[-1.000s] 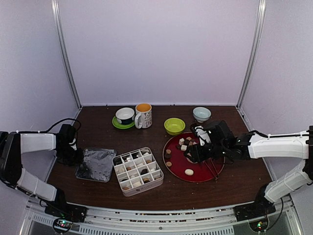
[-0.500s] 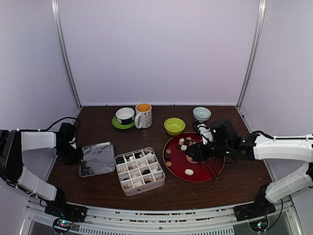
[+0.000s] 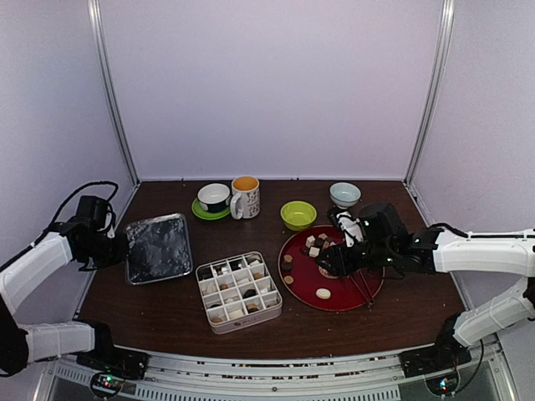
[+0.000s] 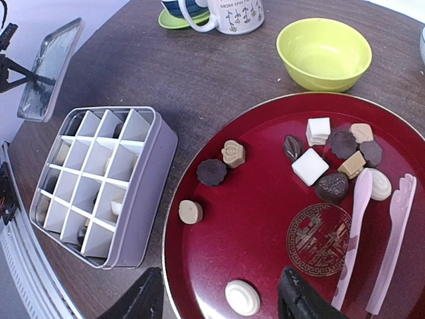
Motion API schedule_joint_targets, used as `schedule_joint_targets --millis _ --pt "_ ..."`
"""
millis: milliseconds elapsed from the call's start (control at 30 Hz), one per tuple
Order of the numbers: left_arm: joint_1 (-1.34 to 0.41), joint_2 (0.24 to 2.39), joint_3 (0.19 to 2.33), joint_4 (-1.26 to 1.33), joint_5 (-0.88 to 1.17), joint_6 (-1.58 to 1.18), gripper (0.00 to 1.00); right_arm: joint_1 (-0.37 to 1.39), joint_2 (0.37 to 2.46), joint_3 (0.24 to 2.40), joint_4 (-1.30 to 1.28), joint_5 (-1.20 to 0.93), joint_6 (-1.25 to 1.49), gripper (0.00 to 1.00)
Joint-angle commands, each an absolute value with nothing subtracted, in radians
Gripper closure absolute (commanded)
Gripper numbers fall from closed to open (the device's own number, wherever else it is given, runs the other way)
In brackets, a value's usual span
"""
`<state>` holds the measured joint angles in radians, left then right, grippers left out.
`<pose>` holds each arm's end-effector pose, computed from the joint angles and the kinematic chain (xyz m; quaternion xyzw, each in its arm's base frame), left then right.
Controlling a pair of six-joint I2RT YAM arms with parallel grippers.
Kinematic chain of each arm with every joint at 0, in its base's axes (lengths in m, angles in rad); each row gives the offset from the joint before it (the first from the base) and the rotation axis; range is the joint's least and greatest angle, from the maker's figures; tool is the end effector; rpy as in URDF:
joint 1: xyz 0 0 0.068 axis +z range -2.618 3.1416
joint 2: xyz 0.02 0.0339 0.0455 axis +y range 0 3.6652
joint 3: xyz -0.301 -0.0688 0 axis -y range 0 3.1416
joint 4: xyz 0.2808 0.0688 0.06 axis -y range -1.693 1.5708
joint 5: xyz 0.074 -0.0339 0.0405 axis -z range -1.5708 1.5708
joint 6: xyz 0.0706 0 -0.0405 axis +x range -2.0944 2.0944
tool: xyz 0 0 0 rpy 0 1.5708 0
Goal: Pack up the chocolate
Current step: Pick up the box lid from the corner of the board.
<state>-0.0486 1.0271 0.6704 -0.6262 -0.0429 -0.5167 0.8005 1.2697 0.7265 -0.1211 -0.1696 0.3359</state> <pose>0.2284 -0.0081 0.2090 -0.2280 0.9294 -0.0611 0.2839 0.2109 0.2345 0.2187 -0.2423 0.8632 0.2990 0.3268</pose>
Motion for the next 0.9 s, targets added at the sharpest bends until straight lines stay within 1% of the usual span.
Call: schedule_joint_targets --millis 0,233,367,433,500,600,667,767,867 --pt "-0.064 0.937 0.724 -0.638 0.028 -0.541 1.0 0.8 1.244 0.743 -0.08 -0.23 0.317 0.41" --pt "-0.091 0.895 0.752 -0.582 0.254 -0.544 1.0 0.802 1.194 0.759 -0.103 -0.24 0.316 0.41" --pt "-0.123 0.939 0.78 -0.569 0.378 -0.545 1.0 0.804 1.158 0.779 -0.131 -0.244 0.285 0.41" --pt "-0.151 0.964 0.809 -0.581 0.399 -0.535 1.0 0.806 1.153 0.815 -0.191 -0.257 0.251 0.41" --pt "-0.184 0.973 0.828 -0.581 0.388 -0.535 1.0 0.821 1.141 0.84 -0.217 -0.221 0.224 0.4" --pt "-0.216 0.983 0.846 -0.575 0.404 -0.534 1.0 0.848 1.079 0.799 -0.141 -0.195 0.108 0.4" --pt "-0.237 0.998 0.856 -0.575 0.427 -0.524 1.0 0.862 1.018 0.746 -0.063 -0.19 0.03 0.38" --pt "-0.284 1.026 0.875 -0.586 0.444 -0.503 1.0 0.866 0.93 0.688 0.04 -0.284 -0.079 0.35" --pt "-0.323 1.049 0.906 -0.637 0.43 -0.476 1.0 0.878 0.87 0.654 0.123 -0.29 -0.112 0.35"
